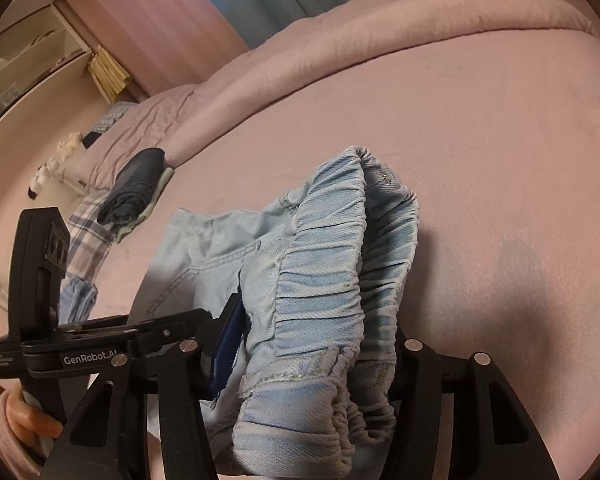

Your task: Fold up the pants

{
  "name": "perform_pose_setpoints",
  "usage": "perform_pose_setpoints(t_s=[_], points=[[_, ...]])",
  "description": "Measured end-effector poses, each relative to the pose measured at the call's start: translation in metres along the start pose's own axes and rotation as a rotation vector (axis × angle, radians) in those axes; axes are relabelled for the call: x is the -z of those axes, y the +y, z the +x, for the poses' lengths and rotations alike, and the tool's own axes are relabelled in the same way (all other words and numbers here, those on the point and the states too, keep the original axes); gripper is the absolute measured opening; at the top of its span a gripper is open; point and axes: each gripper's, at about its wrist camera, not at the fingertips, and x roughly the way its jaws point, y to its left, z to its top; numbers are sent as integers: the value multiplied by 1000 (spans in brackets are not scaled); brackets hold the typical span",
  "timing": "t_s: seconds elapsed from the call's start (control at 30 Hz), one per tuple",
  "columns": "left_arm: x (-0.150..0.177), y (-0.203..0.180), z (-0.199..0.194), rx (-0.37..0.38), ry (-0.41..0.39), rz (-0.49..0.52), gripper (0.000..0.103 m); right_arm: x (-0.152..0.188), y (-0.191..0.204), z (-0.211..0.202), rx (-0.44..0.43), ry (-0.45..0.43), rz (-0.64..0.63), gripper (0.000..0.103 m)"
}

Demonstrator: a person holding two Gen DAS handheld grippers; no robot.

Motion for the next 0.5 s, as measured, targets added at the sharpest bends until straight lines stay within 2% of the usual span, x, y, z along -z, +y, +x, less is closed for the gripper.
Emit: perform_pose_setpoints(t_s=[0.23, 0.43, 0.5], points=[[1, 2, -9, 28, -21, 7, 47, -1, 13, -2, 31, -19, -25, 51], [5, 4, -19, 81, -47, 20, 39, 0, 32, -5, 69, -37, -72, 49], [6, 6, -22, 99, -56, 18, 38, -1, 35, -6, 74, -44, -74, 45]])
